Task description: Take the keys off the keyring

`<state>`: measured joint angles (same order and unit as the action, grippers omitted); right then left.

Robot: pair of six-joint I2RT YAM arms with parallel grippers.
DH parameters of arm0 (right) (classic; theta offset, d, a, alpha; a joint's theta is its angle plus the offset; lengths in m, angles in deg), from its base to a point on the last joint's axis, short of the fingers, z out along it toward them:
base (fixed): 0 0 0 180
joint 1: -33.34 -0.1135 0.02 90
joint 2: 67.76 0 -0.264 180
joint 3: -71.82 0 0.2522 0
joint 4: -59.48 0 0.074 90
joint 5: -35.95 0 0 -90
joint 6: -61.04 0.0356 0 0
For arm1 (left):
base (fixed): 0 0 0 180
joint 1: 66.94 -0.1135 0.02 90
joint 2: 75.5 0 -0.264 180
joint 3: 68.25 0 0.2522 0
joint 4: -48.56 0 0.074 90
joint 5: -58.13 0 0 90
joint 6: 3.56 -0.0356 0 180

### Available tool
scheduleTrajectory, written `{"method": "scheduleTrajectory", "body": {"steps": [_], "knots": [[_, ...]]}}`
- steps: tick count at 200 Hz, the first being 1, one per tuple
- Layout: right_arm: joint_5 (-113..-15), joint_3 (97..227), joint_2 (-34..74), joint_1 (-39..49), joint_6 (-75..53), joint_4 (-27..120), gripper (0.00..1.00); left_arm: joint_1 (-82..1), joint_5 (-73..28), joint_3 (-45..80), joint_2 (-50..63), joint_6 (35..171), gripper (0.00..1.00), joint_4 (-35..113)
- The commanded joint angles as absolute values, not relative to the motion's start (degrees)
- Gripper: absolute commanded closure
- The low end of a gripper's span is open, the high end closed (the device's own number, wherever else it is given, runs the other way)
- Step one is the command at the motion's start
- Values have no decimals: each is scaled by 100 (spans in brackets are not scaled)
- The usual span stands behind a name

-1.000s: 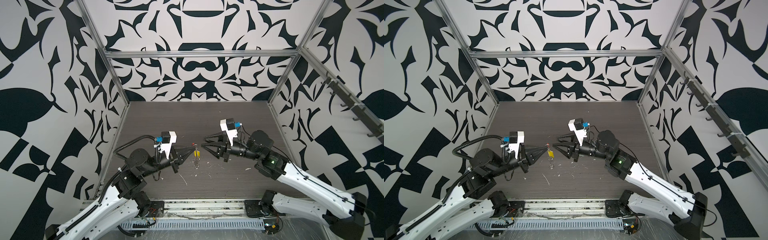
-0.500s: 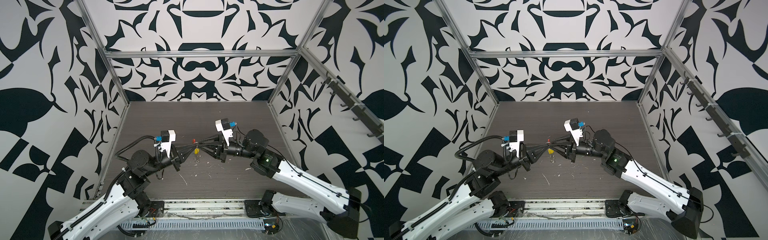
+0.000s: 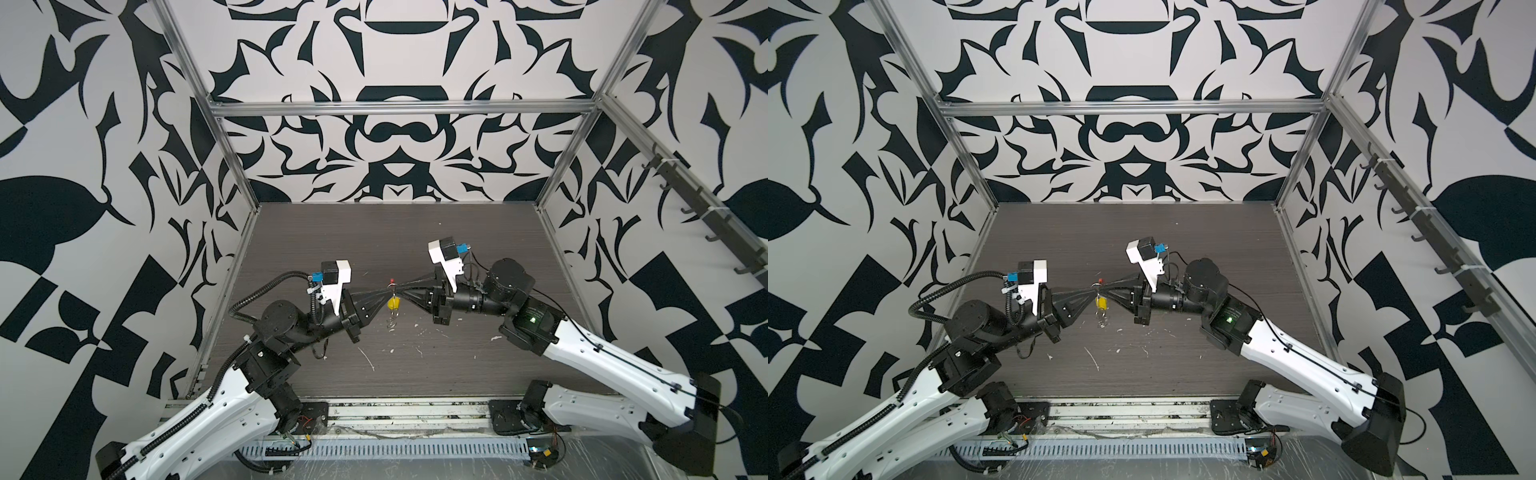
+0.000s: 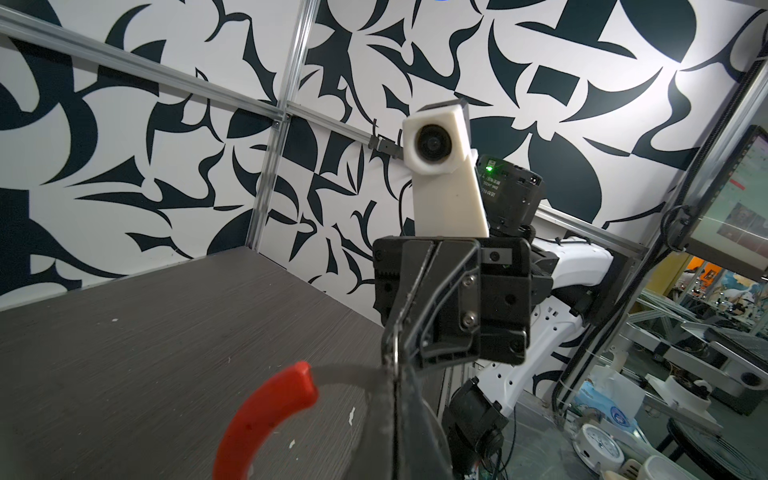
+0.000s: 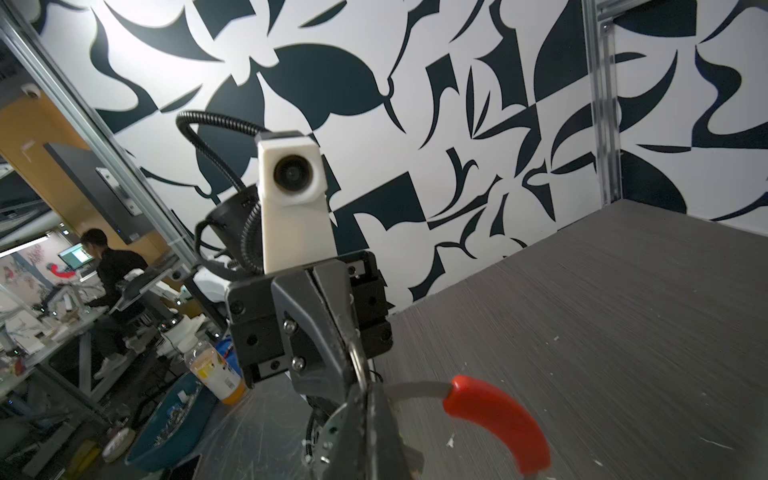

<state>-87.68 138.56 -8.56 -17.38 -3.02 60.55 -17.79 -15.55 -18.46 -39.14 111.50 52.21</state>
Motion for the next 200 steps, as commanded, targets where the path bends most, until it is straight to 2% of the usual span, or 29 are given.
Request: {"method": "scheduleTrajectory", "body": {"steps": [1,6,35,67,116,200], "knots": [[-8775,14178,-937,-1774,-359,6145,100,-1790,-1520,-1761,-3941,11201,100,5202],[-8728,14214,-967,-1773,-420,6001,100,-1790,-1541,-1741,-3963,11201,100,5113],[-8657,14635,-1081,-1773,-989,4777,100,-1790,-1715,-1607,-4299,11053,72,4381],[-8771,15342,-887,-1775,-1644,3221,100,-1790,-1809,-1273,-4474,10616,62,3333],[-8859,16289,-314,-1772,-2419,1284,100,-1790,-982,-442,-3704,10325,62,2292],[-8912,16993,103,-1774,-2943,166,100,-1794,-478,295,-2910,10161,71,1159]]}}
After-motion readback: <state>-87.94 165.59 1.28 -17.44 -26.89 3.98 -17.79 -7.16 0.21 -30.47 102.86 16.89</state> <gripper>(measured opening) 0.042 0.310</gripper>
